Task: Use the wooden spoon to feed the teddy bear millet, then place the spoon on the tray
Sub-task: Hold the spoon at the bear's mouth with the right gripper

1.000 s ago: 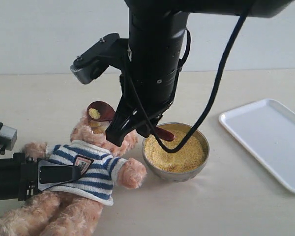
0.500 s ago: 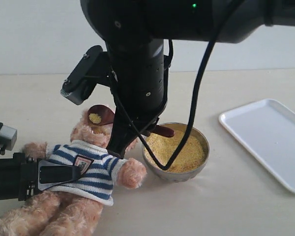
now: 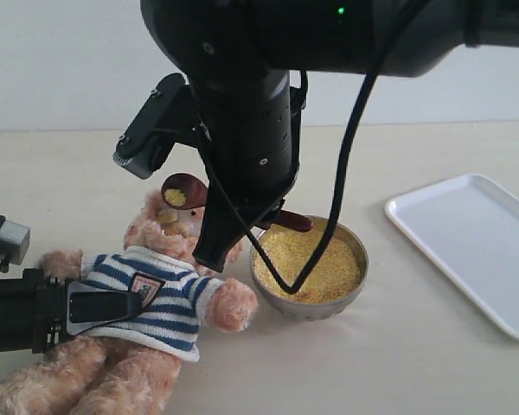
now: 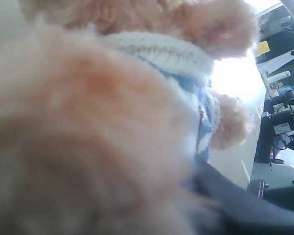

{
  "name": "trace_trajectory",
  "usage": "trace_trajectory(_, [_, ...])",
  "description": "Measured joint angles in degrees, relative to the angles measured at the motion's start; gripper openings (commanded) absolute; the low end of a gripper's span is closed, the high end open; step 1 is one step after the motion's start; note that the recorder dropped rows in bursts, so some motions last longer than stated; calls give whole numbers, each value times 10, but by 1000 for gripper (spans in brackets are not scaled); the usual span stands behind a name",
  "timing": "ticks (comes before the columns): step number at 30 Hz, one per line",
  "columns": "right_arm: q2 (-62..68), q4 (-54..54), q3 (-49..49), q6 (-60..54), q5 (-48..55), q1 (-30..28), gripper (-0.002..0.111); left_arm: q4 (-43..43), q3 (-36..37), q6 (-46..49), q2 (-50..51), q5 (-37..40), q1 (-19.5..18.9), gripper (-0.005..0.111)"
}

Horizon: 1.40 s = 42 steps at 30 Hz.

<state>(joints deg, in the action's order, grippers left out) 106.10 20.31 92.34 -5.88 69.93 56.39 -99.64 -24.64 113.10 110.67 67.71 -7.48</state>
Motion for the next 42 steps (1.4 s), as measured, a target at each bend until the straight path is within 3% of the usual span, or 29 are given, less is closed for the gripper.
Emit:
trace_trajectory(16, [5, 30, -36, 20, -1, 11, 0, 0, 0, 1, 0, 0, 0, 5])
trace_trajectory(26, [9, 138, -36, 22, -1, 67, 0, 0, 0, 1, 0, 0, 0, 5])
trace_trajectory(42, [35, 226, -37, 45, -1, 76, 0, 0, 0, 1, 0, 0, 0, 5])
